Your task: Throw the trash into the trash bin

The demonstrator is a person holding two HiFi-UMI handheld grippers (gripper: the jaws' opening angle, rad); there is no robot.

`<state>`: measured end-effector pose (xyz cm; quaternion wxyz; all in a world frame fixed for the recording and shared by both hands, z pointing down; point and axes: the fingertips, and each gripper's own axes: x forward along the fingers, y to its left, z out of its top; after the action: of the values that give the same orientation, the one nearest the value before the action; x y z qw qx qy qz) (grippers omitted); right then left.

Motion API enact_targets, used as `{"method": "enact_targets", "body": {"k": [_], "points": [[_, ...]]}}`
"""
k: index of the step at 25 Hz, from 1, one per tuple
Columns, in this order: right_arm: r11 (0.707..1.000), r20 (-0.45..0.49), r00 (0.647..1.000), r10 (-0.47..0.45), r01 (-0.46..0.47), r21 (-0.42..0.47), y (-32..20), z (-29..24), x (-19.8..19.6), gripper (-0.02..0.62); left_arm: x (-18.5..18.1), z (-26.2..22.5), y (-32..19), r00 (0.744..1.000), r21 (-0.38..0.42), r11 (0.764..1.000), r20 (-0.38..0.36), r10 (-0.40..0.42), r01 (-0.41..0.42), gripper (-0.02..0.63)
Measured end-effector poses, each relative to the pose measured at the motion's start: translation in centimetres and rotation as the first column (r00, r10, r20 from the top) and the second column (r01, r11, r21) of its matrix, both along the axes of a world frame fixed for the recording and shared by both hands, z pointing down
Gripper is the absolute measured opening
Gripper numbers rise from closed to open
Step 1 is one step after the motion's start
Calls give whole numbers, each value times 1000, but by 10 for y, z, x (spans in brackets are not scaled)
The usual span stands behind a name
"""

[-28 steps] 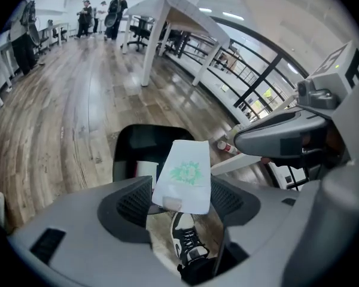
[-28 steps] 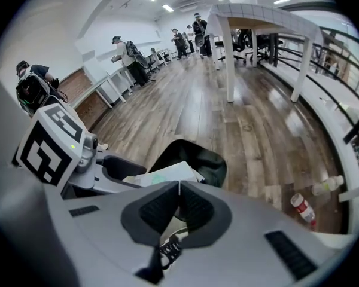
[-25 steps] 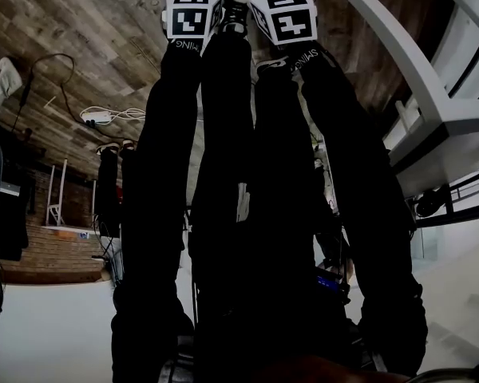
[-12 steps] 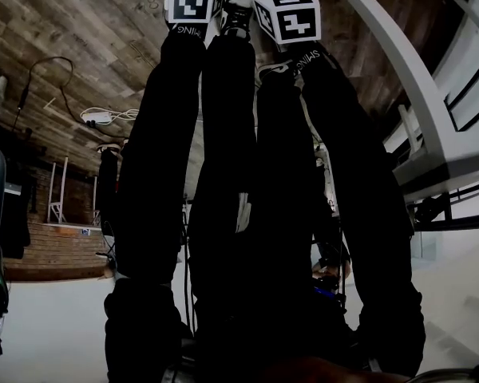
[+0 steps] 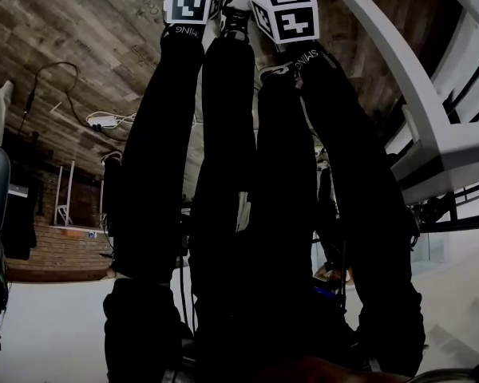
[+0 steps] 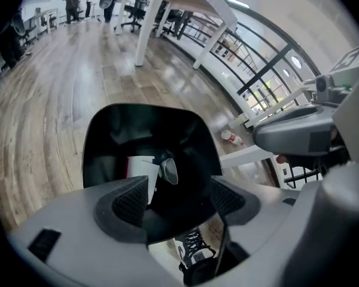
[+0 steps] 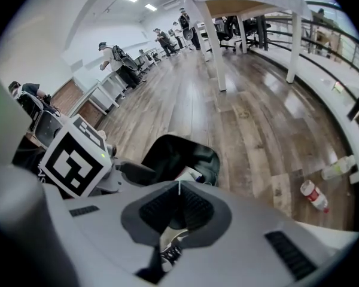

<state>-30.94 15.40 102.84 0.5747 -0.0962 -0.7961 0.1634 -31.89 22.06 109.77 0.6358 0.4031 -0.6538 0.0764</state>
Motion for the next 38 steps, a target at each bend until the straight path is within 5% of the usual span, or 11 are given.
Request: {"method": "enact_targets", "body": {"k": [7, 13, 20, 27, 32, 38], "points": [[999, 21, 998, 51, -51, 12, -16, -53, 24, 17, 31, -42, 11, 1000, -31, 999, 2, 27, -27, 310], [996, 37, 995, 93, -93, 5, -16, -127, 66, 17, 76, -106, 30, 998, -76, 996, -37, 45, -48, 308], [981, 109, 975, 194, -195, 5, -40, -228, 87, 17, 96, -193, 12, 998, -57, 996, 1, 64, -64, 299], [970, 200, 950, 238, -243, -1, -45, -349, 119, 17, 124, -302, 1, 996, -17, 999, 67, 51, -51, 169], [949, 318, 899, 303, -313, -18, -63, -432, 134, 17, 130, -381, -29, 984, 91, 993, 165, 64, -80, 34], [936, 404, 853, 329, -352, -18, -76, -512, 200, 17, 172, -469, -52, 953, 210, 961, 280, 116, -179, 2]]}}
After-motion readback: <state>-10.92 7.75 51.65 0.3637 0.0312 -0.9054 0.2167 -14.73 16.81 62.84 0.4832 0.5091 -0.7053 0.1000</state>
